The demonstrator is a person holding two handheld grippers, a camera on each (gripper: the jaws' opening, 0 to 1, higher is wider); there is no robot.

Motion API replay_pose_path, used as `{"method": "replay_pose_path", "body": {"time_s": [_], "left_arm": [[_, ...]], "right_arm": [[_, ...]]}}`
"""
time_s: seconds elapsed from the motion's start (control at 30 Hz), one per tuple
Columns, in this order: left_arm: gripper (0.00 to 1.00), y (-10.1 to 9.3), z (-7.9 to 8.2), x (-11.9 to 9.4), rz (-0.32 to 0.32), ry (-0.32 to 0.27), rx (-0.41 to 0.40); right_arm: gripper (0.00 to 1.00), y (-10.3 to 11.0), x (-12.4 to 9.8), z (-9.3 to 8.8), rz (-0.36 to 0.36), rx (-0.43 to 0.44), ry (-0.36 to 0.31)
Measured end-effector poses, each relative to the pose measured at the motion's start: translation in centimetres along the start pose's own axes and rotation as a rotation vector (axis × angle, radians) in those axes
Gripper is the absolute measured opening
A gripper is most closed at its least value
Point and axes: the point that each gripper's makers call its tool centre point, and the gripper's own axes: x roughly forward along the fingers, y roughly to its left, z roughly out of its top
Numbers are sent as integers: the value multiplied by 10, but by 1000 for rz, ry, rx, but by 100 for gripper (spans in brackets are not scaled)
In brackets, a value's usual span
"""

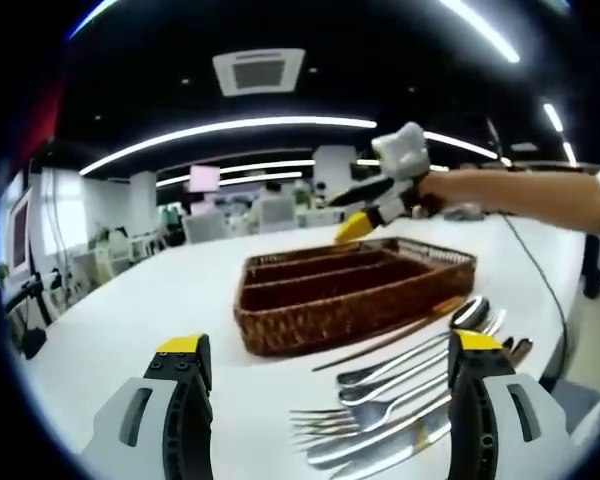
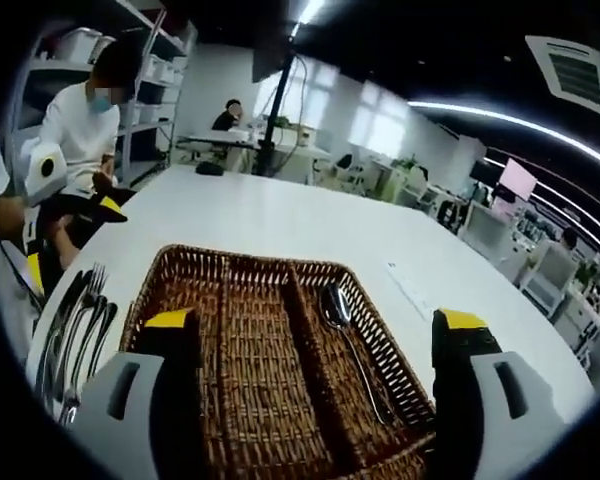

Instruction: Arrange the knives, forks, and spoons in their matching storage slots by inserting each utensil handle-first until every utensil is classified and aligned in the correct compartment

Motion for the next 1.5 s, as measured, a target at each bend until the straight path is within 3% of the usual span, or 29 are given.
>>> {"method": "replay_pose_path", "body": {"time_s": [0.07,0.17,0.47,1.0,1.13,1.5], "left_arm": [[99,-3,-1,1,-7,-1,3],[99,-4,-4,2,-9,7,4],[99,-11,6,-2,-14,-8,34],[99,-16,2,-13,-18,-1,56],[99,-16,3,-14,-18,-5,52],[99,-23,1,-19,-18,-10,39]], "right_arm": [[100,2,-4,2,-4,-5,-9],[100,11,-12,16,22,2,-77],[100,19,-23,25,29,-14,-88],[100,41,-33,13,43,-9,-58],[100,47,-35,17,57,24,-87],[100,56,-40,11,55,13,-75]]}}
